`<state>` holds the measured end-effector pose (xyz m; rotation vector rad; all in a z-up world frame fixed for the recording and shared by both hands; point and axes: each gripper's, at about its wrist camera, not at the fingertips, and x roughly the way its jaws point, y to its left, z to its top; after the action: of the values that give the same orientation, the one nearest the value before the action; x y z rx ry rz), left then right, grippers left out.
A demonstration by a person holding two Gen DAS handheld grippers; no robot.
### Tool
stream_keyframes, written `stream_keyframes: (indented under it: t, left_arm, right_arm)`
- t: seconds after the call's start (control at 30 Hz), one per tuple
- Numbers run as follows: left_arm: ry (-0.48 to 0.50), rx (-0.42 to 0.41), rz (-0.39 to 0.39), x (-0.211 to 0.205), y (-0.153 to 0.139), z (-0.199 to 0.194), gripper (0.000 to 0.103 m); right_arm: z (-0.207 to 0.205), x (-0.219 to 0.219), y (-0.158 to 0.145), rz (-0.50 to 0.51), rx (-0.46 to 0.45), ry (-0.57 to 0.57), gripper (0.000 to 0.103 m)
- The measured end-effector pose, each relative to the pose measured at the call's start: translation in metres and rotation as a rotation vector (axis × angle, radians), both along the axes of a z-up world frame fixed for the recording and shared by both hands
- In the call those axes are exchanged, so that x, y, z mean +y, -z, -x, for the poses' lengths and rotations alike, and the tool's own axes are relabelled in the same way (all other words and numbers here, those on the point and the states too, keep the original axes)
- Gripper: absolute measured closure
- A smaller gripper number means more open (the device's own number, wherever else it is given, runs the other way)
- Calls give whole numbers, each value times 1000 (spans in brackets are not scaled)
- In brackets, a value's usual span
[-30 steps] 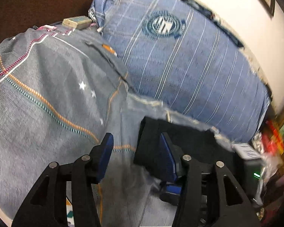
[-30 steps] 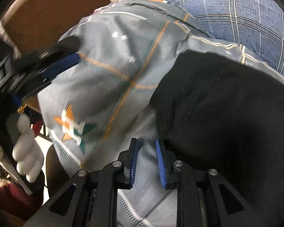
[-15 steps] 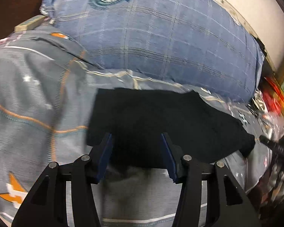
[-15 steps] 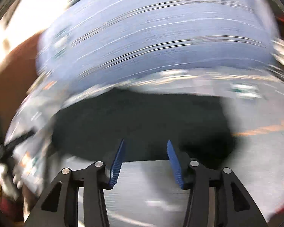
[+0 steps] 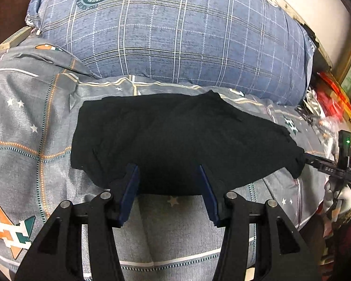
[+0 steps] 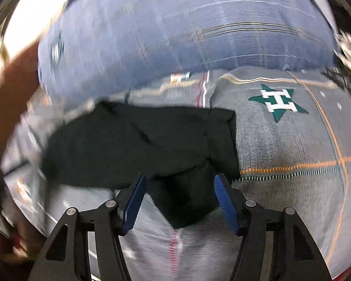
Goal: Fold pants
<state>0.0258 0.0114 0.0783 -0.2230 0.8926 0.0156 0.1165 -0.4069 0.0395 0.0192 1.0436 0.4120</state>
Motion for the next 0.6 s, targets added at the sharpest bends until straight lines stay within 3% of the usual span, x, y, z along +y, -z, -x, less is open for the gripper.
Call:
stream_keyframes:
  t: [0.03,0.07,0.17,0.27,0.43,0.5,0.6]
  left_arm:
    - [0,5,-4,-1,1,-1,53]
    - [0,7,-8,-1,2,-2,53]
    - [-9,13,-4,0,4,-7,53]
    - [-30,21,15,3,5,-14,53]
    - [-77,22,26,9,9,-14,53]
    - [-83,28,16,11,14,-13,53]
    - [-88,60,8,17,27,-15,53]
  right_arm:
    - [0,3,3,13,20,-17,59]
    - [-2,4,5,14,48,-27,99]
    - [-11,8,-12,113,-6,-27,97]
    - [-33,18,-51,188,-118,-39,98]
    - [-42,50,-120,290,-441,-50,97]
    - [-37,44,-116,270,-466,-58,97]
    - [-28,21,-67,266,-355,-66,95]
